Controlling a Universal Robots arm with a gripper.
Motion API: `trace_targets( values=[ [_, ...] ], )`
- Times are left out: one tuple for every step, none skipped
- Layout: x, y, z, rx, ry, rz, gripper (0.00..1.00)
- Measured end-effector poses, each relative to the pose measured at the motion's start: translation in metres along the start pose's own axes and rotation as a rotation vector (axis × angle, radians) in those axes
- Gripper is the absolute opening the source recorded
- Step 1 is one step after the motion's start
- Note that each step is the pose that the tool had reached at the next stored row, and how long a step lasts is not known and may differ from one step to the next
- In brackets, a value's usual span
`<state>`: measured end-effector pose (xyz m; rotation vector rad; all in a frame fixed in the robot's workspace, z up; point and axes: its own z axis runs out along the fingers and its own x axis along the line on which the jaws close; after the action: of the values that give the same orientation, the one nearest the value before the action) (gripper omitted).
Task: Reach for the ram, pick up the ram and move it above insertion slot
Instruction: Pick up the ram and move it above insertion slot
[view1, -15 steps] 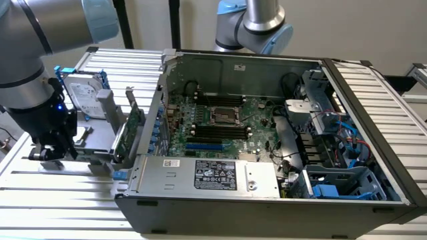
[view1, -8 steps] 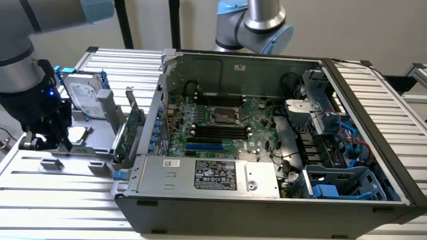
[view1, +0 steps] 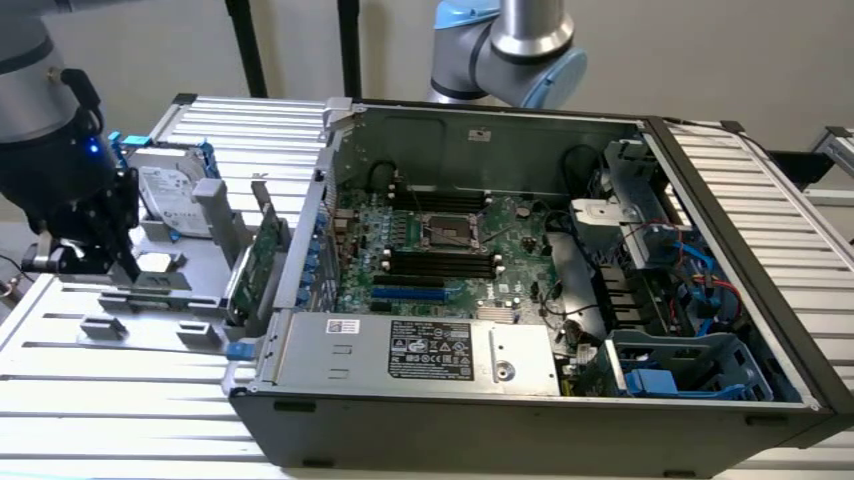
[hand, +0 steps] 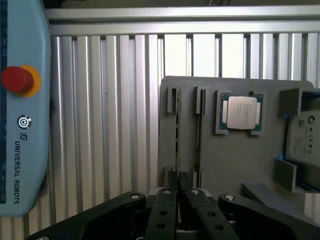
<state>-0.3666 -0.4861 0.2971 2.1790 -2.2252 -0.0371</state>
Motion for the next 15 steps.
trace_targets(
  values=[
    [0.0, -0.0022, -0.0047, 0.0, -0.0001, 0.0, 0.13],
    [0.0, -0.0043, -0.0094, -0.0002, -0.0001, 0.0, 0.13],
    [0.0, -0.0066, -0.014, -0.0001, -0.0003, 0.0, 0.13],
    [0.0, -0.0091, -0.0185, 0.0, -0.0006, -0.001, 0.13],
    [0.0, -0.0119, -0.0233, -0.0001, -0.0008, -0.001, 0.13],
    [0.0, -0.0146, -0.0279, -0.0001, -0.0011, -0.001, 0.13],
    [0.0, -0.0173, -0.0326, -0.0001, -0.0014, -0.001, 0.13],
    [0.0, -0.0203, -0.0373, -0.0001, -0.0017, -0.001, 0.13],
    [0.0, -0.0232, -0.0419, -0.0002, -0.0021, -0.002, 0.13],
    [0.0, -0.0263, -0.0465, -0.0001, -0.0026, -0.002, 0.13],
    [-0.001, -0.0296, -0.0511, -0.0002, -0.0032, -0.002, 0.13],
    [-0.001, -0.0331, -0.0559, -0.0002, -0.0041, -0.002, 0.13],
    [-0.001, -0.0366, -0.0603, -0.0001, -0.0051, -0.003, 0.13],
    [-0.001, -0.04, -0.0646, -0.0002, -0.0059, -0.003, 0.13],
    [-0.001, -0.0434, -0.0687, -0.0003, -0.0069, -0.003, 0.13]
  ],
)
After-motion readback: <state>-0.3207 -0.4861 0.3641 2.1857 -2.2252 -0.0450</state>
